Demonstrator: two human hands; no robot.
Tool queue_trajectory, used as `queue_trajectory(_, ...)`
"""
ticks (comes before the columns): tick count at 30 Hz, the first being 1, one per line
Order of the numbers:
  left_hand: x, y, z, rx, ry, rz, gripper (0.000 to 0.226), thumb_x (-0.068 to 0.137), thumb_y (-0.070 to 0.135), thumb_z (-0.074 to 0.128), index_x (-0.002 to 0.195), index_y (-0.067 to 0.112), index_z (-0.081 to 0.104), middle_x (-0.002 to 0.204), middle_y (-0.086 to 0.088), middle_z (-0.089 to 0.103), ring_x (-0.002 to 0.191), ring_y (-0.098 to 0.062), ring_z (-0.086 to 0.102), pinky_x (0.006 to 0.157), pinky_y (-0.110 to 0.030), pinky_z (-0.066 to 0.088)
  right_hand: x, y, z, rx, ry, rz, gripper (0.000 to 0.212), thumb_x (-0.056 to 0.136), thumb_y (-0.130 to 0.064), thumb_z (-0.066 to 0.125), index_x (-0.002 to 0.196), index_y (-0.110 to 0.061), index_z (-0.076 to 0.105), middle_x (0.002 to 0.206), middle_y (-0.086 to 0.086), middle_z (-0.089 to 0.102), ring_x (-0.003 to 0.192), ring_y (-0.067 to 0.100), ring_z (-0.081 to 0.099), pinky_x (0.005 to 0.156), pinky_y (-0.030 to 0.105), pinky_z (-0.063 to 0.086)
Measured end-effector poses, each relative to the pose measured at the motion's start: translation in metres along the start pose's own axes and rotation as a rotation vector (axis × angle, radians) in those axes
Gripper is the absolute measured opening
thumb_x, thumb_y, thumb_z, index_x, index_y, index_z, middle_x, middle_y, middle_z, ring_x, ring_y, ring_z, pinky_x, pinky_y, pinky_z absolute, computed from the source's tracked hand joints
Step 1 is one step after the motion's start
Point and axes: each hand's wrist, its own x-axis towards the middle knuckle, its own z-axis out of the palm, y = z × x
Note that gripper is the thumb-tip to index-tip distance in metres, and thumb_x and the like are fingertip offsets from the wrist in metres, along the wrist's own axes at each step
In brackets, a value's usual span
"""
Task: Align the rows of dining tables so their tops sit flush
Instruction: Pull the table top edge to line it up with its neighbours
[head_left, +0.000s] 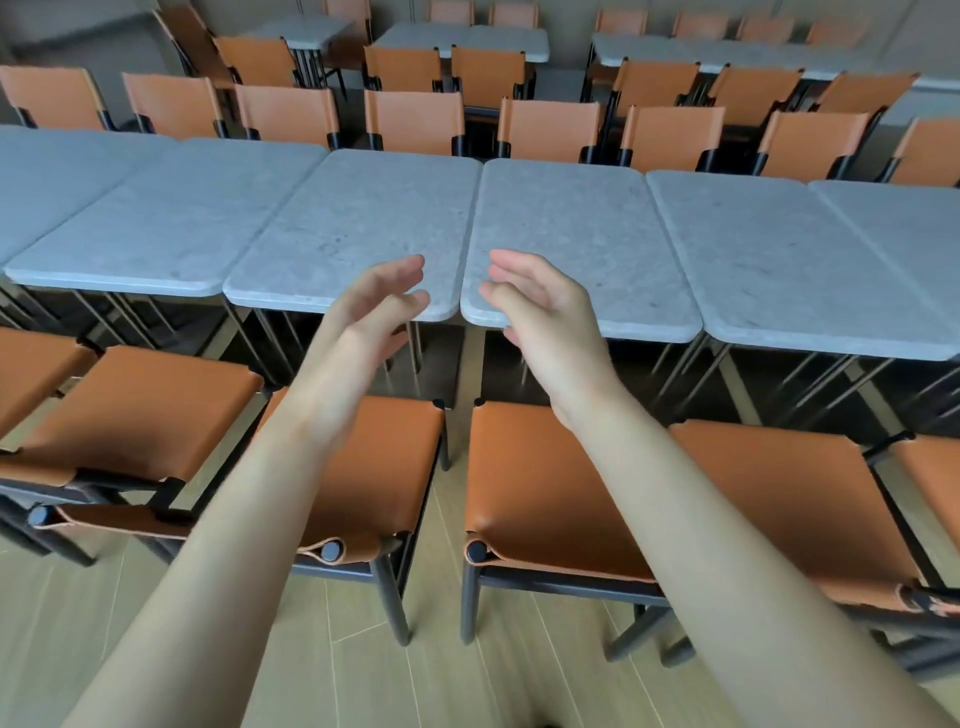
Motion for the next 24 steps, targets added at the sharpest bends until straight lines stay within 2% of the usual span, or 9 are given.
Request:
queue_trajectory(8,-0.032,-0.001,-0.103,0.016,-0.036,-0.019,0.049,0.087,0.053,0.051,0.133,0.041,0.060,0.137,0.019,0.060,0.127,0.003,0.055,0.112,-0.030,0.038,-0.031,-0.012,0.098,0.048,0.055,0.029,0.035,0.097,-0.024,0.063,0.131,-0.028,0.064,0.132,-0.012,0.065,0.120,-0.001,0.060,0.111,0.038,0.046)
queue_trajectory(12,-0.053,-0.005,-0.156,0.027,-0.027,-0.032,0.059,0.076,0.062,0.054,0.132,0.042,0.060,0.137,0.019,0.060,0.127,0.004,0.055,0.113,-0.031,0.038,-0.045,-0.015,0.151,0.065,0.061,0.032,0.034,0.096,-0.023,0.063,0.129,-0.028,0.065,0.131,-0.011,0.065,0.119,-0.001,0.060,0.112,0.038,0.045)
queue_trajectory(17,-0.075,-0.010,-0.221,0.070,0.018,-0.067,0.040,0.090,0.052,0.051,0.128,0.044,0.062,0.137,0.020,0.059,0.129,0.002,0.053,0.117,-0.038,0.035,-0.061,-0.015,0.216,0.039,-0.006,0.038,0.033,0.093,-0.027,0.065,0.125,-0.033,0.067,0.128,-0.017,0.066,0.117,-0.006,0.059,0.110,0.039,0.046)
queue_trajectory(20,-0.084,-0.011,-0.249,0.087,0.036,-0.087,0.030,0.099,0.046,0.049,0.126,0.043,0.061,0.136,0.020,0.059,0.130,0.001,0.052,0.117,-0.040,0.035,-0.065,-0.016,0.249,0.044,-0.060,0.045,0.032,0.094,-0.022,0.065,0.125,-0.029,0.067,0.128,-0.013,0.066,0.116,-0.007,0.058,0.111,0.037,0.046)
queue_trajectory(22,-0.087,-0.013,-0.264,0.097,0.032,-0.093,0.028,0.099,0.046,0.049,0.125,0.045,0.061,0.135,0.022,0.058,0.129,0.003,0.051,0.118,-0.040,0.034,-0.064,-0.019,0.266,0.026,-0.090,0.038,0.032,0.094,-0.021,0.065,0.125,-0.028,0.067,0.128,-0.012,0.066,0.115,-0.006,0.058,0.110,0.036,0.046)
queue_trajectory(24,-0.087,-0.017,-0.276,0.115,0.036,-0.093,0.037,0.091,0.052,0.049,0.125,0.045,0.061,0.133,0.025,0.059,0.128,0.005,0.052,0.117,-0.039,0.035,-0.060,-0.021,0.280,0.008,-0.112,0.032,0.030,0.094,-0.021,0.064,0.123,-0.028,0.068,0.127,-0.012,0.066,0.117,-0.004,0.058,0.109,0.035,0.047)
